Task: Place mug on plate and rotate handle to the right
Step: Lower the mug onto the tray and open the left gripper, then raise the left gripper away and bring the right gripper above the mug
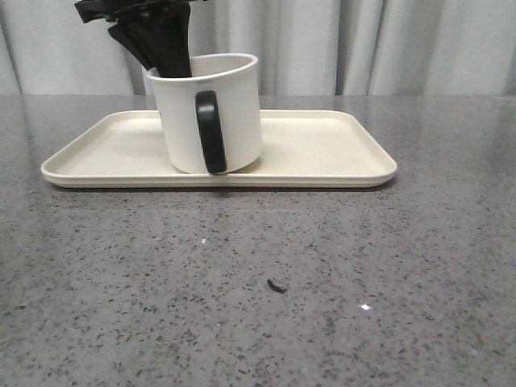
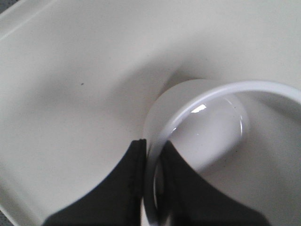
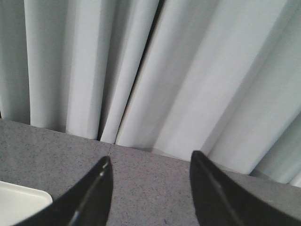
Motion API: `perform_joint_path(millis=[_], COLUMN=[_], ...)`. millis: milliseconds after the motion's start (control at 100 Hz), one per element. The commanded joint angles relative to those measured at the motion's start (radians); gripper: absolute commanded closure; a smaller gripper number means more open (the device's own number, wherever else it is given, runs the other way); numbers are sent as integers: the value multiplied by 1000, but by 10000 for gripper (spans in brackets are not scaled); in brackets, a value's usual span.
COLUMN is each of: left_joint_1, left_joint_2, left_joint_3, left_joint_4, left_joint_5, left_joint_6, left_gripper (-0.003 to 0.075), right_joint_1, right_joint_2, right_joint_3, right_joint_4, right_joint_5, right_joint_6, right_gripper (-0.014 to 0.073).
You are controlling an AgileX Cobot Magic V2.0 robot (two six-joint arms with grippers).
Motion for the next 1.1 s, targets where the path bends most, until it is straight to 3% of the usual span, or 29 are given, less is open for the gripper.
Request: perform_joint_path(millis=[0, 210, 470, 590, 1090], left_joint_1=[-9, -9, -9, -9, -7], left_joint_2=[-41, -41, -41, -41, -146], left_joint_3=[-26, -26, -26, -35, -197], left_joint_4=[-20, -31, -38, -38, -24], left_joint_5=[21, 21, 21, 21, 21], left_joint_6=[2, 4, 4, 4, 4], left_gripper=[727, 707, 525, 475, 473], right_joint_1=[4, 4, 4, 4, 4], right_joint_2=[-13, -13, -13, -13, -13], right_joint_3=[-28, -28, -28, -28, -28], right_joint_4=[-18, -18, -18, -18, -18], right_joint_5=[-70, -70, -66, -62, -55], right_joint_6=[-10, -10, -10, -10, -10], right_gripper=[209, 209, 209, 209, 209])
